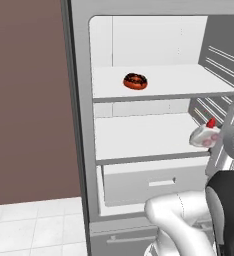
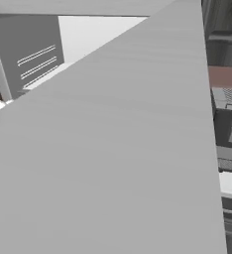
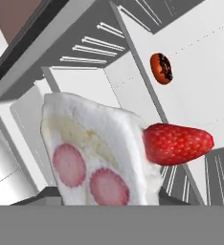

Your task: Take the donut and cake from the fridge and place them on the empty tray on the dining counter.

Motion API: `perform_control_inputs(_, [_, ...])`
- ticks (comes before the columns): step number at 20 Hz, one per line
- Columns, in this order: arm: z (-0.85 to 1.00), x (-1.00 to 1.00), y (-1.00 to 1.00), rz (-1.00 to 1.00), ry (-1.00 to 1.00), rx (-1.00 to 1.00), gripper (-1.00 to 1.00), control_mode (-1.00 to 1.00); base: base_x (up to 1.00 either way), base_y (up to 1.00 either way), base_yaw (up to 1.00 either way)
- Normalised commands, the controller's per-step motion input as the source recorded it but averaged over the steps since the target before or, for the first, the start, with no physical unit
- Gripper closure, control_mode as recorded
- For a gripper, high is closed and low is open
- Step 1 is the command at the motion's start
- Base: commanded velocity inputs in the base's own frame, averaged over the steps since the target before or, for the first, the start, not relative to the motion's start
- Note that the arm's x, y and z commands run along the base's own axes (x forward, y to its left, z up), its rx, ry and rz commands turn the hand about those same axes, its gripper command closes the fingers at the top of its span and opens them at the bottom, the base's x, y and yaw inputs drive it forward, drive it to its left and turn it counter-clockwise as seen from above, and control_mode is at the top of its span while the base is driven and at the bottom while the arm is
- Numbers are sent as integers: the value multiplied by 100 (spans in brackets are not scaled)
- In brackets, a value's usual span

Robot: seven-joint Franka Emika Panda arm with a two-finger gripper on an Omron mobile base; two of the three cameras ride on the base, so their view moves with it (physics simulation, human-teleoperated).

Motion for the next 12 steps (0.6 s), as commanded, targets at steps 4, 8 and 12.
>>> perform_control_inputs(4, [0, 0, 0, 0, 0, 0, 100, 100, -100, 49, 0])
perform_control_inputs(8, [0, 0, 0, 0, 0, 0, 100, 100, -100, 83, 0])
perform_control_inputs(12, [0, 0, 0, 0, 0, 0, 100, 100, -100, 98, -13])
